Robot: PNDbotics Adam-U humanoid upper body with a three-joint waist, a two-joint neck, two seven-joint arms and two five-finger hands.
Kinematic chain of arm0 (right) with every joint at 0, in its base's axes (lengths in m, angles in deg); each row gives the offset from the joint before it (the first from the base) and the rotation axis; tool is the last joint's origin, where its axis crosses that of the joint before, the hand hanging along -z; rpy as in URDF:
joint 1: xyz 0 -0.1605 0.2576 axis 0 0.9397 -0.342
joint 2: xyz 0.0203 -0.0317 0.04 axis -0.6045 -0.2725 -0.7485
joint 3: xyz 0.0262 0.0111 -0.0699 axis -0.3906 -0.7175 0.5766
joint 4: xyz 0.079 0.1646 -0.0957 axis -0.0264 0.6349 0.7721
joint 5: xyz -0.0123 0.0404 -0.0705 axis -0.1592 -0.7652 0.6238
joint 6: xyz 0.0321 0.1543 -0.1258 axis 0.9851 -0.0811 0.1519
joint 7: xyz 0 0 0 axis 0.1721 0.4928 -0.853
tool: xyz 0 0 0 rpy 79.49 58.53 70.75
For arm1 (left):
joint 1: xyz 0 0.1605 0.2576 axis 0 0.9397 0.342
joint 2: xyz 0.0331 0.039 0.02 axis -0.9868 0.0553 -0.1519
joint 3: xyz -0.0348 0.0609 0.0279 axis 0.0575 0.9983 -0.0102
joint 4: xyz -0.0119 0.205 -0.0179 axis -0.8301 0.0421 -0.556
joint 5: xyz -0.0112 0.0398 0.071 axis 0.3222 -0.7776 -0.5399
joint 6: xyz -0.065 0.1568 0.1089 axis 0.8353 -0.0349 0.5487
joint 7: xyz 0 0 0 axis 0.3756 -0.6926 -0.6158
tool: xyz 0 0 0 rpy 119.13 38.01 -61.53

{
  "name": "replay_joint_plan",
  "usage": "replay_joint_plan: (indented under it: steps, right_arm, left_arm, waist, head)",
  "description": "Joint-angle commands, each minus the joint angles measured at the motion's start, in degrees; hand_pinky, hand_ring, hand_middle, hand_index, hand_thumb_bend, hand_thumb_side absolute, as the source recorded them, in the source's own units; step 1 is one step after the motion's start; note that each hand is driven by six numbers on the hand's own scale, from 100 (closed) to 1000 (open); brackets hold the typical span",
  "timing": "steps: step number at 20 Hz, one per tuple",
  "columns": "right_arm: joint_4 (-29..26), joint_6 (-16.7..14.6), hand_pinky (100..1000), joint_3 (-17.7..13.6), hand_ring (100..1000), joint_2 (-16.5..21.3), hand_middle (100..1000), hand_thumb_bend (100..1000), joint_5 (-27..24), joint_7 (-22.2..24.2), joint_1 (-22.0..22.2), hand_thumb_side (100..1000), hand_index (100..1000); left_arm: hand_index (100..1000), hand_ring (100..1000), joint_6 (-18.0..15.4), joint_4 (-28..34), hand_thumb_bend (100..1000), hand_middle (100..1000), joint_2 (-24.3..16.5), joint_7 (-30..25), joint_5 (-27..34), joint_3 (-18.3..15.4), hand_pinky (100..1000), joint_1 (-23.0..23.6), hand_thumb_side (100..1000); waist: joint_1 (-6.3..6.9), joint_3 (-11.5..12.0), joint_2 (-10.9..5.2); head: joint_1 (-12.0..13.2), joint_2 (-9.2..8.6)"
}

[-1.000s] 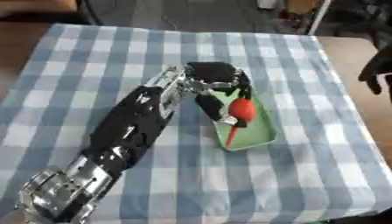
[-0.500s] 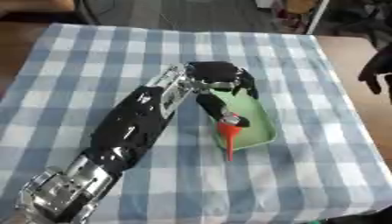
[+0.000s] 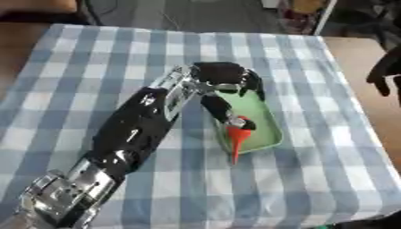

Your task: Pick up objects on the table and place them in the box.

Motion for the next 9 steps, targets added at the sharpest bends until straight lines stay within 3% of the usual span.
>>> replay_joint_plan:
  steps: [1, 2, 3, 4, 5, 6, 7, 8, 9]
  right_arm:
    - [-1.1, -3.2, 100, -0.2, 434, 0.6, 506, 100, 0.0, 3.1, -1.0, 635, 896]
    - [-1.1, -3.2, 100, -0.2, 434, 0.7, 506, 100, 0.0, 3.1, -1.0, 635, 896]
    - [-1.1, -3.2, 100, -0.2, 434, 0.7, 506, 100, 0.0, 3.1, -1.0, 635, 896]
    - [-1.1, -3.3, 100, -0.2, 434, 0.7, 506, 100, 0.0, 3.1, -0.9, 636, 896]
    - [-1.1, -3.3, 100, -0.3, 434, 0.7, 506, 100, 0.0, 3.1, -0.9, 636, 896]
    - [-1.1, -3.3, 100, -0.3, 433, 0.7, 505, 100, 0.1, 3.0, -0.9, 636, 896]
    - [-1.1, -3.3, 100, -0.3, 434, 0.8, 506, 100, 0.1, 3.0, -0.8, 636, 896]
    - [-1.1, -3.3, 100, -0.3, 433, 0.8, 505, 100, 0.1, 3.0, -0.8, 636, 896]
    - [-1.1, -3.3, 100, -0.4, 433, 0.8, 505, 100, 0.1, 3.0, -0.8, 635, 896]
  left_arm:
    - [798, 558, -0.7, 1.2, 833, 754, -0.4, -0.3, 0.1, -0.2, 407, -0.9, 920]
    - [800, 641, -0.8, 1.2, 774, 799, -0.4, 0.3, 0.7, -0.4, 477, -0.9, 979]
    - [800, 641, -1.0, 1.3, 774, 799, -0.4, 1.1, 1.5, -0.4, 477, -0.8, 979]
    - [812, 767, -1.3, 1.3, 633, 898, -0.3, 2.0, 2.6, -0.6, 627, -0.7, 1000]
    - [812, 767, -1.7, 1.3, 633, 898, -0.4, 3.0, 4.0, -0.7, 627, -0.6, 1000]
    - [809, 791, -1.7, 1.2, 459, 944, -0.4, 4.0, 5.6, -0.9, 679, -0.6, 1000]
    - [813, 782, -1.5, 1.1, 556, 917, -0.5, 4.8, 7.3, -1.0, 658, -0.5, 1000]
    - [798, 788, -1.2, 1.1, 425, 947, -0.6, 5.1, 8.6, -0.9, 680, -0.5, 1000]
    - [802, 789, -0.5, 1.1, 431, 946, -0.8, 5.5, 10.0, -1.0, 677, -0.5, 1000]
  waist:
    - [-0.03, 0.0, -0.63]
    - [-0.04, 0.0, -0.61]
    - [-0.03, 0.0, -0.61]
    - [-0.05, 0.0, -0.59]
    - [-0.04, 0.0, -0.59]
    - [-0.05, 0.1, -0.57]
    - [-0.04, 0.1, -0.57]
    - [-0.04, 0.1, -0.57]
    - [-0.04, 0.2, -0.57]
  head:
    - [0.1, 0.01]
    - [0.0, 0.01]
    - [0.0, 0.01]
    - [0.0, 0.01]
    - [-0.1, 0.01]
    - [-0.1, 0.01]
    - [-0.1, 0.01]
    - [-0.2, 0.01]
    - [-0.2, 0.01]
